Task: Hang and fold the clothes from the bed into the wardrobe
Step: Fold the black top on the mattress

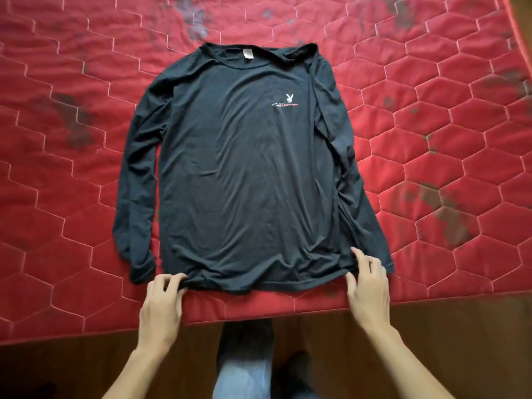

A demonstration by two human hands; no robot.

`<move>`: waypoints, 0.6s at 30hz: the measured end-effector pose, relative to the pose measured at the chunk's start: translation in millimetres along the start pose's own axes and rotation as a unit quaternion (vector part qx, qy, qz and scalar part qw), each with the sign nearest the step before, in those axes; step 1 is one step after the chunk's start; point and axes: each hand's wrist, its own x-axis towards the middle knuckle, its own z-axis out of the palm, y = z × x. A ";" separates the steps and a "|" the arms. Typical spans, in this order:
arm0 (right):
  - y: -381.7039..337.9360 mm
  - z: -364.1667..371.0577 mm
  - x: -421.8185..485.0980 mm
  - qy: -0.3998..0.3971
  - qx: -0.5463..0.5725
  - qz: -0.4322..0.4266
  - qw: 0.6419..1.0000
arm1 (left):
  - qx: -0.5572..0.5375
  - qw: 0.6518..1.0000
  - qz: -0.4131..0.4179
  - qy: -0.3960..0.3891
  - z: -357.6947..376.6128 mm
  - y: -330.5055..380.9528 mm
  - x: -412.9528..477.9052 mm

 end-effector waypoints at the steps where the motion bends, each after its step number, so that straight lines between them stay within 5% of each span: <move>1: 0.2 -1.5 4.3 0.006 0.001 -0.001 1.000 | -0.005 1.000 0.007 -0.003 -0.4 -0.7 0.9; 9: -0.4 -27.3 -11.3 0.015 0.010 0.005 1.000 | -0.021 1.000 -0.014 -0.003 -21.4 -3.0 -28.9; 15: 8.7 -28.8 -39.5 -0.076 0.034 0.007 0.997 | 0.072 0.987 -0.109 -0.098 -28.3 8.9 -41.4; 18: -5.4 -31.8 -16.4 -0.027 0.077 0.051 0.995 | 0.033 0.993 -0.062 -0.092 -25.5 50.8 -13.4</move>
